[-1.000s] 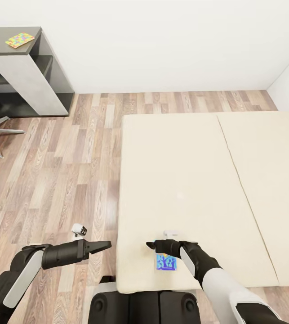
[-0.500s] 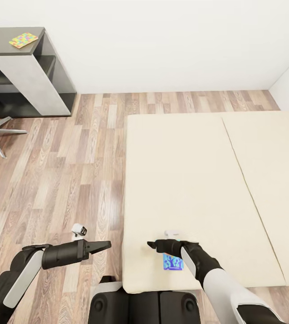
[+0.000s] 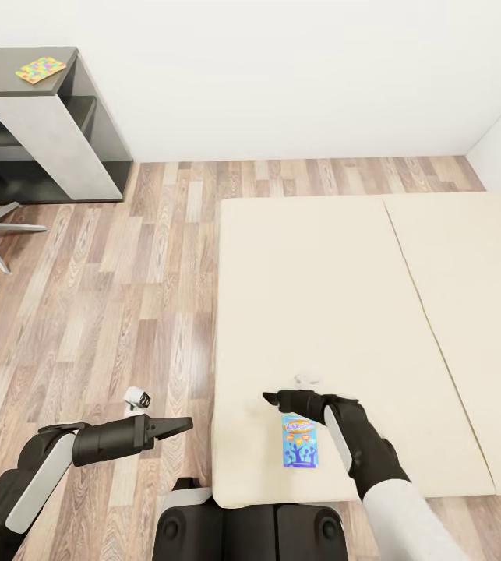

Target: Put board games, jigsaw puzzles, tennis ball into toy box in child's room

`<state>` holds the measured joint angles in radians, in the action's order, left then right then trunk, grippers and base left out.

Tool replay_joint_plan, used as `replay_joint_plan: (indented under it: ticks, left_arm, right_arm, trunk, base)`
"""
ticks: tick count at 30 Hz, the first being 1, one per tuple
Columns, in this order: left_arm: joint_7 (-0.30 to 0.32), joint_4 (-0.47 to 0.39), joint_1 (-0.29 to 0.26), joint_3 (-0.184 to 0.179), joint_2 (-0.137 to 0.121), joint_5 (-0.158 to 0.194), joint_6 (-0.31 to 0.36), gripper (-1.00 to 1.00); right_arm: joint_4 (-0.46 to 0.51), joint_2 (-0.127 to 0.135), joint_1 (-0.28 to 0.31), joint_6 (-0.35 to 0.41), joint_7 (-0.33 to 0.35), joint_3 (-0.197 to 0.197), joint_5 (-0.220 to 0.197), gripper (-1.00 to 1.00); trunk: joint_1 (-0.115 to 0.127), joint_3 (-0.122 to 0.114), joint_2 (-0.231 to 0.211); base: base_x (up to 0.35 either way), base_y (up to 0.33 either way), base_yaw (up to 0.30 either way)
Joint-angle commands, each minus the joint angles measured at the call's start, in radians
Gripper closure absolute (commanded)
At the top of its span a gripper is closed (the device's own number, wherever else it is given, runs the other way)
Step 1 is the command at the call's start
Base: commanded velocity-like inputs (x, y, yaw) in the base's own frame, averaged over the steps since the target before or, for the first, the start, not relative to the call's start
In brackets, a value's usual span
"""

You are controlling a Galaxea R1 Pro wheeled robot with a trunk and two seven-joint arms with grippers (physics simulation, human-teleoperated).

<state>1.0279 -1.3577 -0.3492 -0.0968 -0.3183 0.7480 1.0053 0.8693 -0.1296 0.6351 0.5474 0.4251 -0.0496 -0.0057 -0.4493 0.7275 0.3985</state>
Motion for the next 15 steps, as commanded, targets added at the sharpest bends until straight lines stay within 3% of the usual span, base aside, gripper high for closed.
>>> replay_joint_plan:
  ticks: [1, 9, 15]
  left_arm:
    - [0.001, 0.0, -0.001, -0.001, -0.001, 0.002, 0.004, -1.0]
    - [0.002, 0.0, -0.001, -0.001, -0.001, 0.002, 0.004, -1.0]
    - [0.002, 0.0, 0.0, -0.001, -0.002, 0.002, 0.004, -1.0]
  right_arm:
    - [0.023, -0.001, -0.011, 0.021, 0.005, -0.005, -0.002, -1.0]
    - [0.1, 0.011, -0.052, 0.076, 0.006, -0.01, -0.008, -1.0]
    - [0.103, 0.05, -0.077, 0.077, 0.007, -0.013, -0.01, -1.0]
  trunk:
    - [-0.001, 0.001, 0.002]
    - [-0.001, 0.001, 0.002]
    - [-0.001, 0.001, 0.002]
  base:
    - [0.0, 0.0, 0.0]
    - [0.0, 0.0, 0.0]
    - [0.0, 0.0, 0.0]
